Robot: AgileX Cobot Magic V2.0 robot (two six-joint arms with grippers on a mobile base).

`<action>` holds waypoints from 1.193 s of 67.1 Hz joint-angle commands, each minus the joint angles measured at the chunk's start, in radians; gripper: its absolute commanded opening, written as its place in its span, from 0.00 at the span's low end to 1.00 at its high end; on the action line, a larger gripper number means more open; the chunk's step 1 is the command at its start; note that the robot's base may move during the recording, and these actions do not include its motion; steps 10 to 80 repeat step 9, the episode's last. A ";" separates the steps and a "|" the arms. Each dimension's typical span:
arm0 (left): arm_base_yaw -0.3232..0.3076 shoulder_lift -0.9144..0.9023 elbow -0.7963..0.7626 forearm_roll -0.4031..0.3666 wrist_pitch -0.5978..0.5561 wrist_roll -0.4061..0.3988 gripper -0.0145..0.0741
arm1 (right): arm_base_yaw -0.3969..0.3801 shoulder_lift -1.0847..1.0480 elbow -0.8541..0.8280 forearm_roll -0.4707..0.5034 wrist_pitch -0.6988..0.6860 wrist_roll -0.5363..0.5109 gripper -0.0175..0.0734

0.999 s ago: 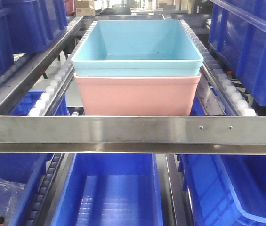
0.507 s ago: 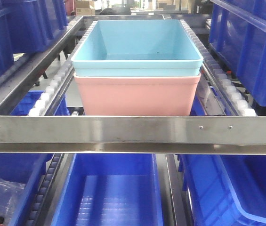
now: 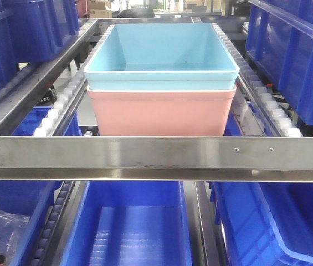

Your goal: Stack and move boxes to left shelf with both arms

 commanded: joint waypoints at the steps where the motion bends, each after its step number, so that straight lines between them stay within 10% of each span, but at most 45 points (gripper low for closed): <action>1: 0.001 -0.015 0.024 -0.005 -0.081 -0.007 0.16 | -0.005 -0.003 0.001 0.003 -0.090 -0.011 0.25; 80: 0.001 -0.015 0.024 -0.005 -0.081 -0.007 0.16 | -0.005 -0.003 0.001 0.003 -0.090 -0.011 0.25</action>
